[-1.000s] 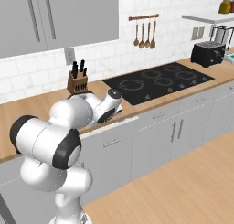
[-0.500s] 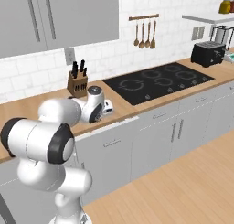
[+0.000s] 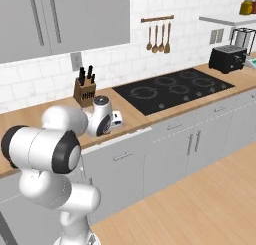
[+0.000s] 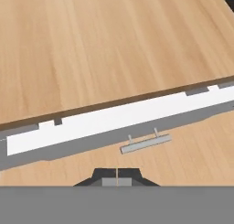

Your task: Take a straw from the drawer in front and place it inside the glass cup on the dining counter.

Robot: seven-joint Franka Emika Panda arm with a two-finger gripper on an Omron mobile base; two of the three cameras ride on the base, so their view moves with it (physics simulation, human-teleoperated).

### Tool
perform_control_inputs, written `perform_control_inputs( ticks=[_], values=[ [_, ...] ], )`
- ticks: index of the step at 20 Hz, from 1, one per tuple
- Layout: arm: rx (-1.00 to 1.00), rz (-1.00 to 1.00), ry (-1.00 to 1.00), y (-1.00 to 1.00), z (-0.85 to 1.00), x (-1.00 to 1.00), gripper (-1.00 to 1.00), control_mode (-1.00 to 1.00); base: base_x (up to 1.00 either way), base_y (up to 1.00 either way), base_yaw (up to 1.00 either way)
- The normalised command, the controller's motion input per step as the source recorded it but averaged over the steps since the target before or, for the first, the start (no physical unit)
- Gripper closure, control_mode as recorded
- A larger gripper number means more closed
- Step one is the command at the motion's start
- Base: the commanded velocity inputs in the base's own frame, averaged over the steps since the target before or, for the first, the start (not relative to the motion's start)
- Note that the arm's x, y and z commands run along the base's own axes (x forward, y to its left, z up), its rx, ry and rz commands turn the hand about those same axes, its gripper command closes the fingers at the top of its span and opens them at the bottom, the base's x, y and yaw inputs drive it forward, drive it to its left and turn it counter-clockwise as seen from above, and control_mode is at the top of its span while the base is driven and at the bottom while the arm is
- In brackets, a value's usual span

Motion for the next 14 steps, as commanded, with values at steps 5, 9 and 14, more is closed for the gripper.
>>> perform_control_inputs(
  ticks=[5, 9, 14],
  values=[
    [0.0, 0.0, -0.28, -0.03, -0.41, 0.0, 1.0, -1.0, 0.0, 0.0, 0.0],
    [0.0, 0.0, -0.12, -0.03, -0.34, 0.0, 1.0, -1.0, 0.0, 0.0, 0.0],
    [0.0, 0.03, 0.01, 0.0, -0.07, 0.02, 1.0, -1.0, 0.0, 0.0, 0.0]
  ],
)
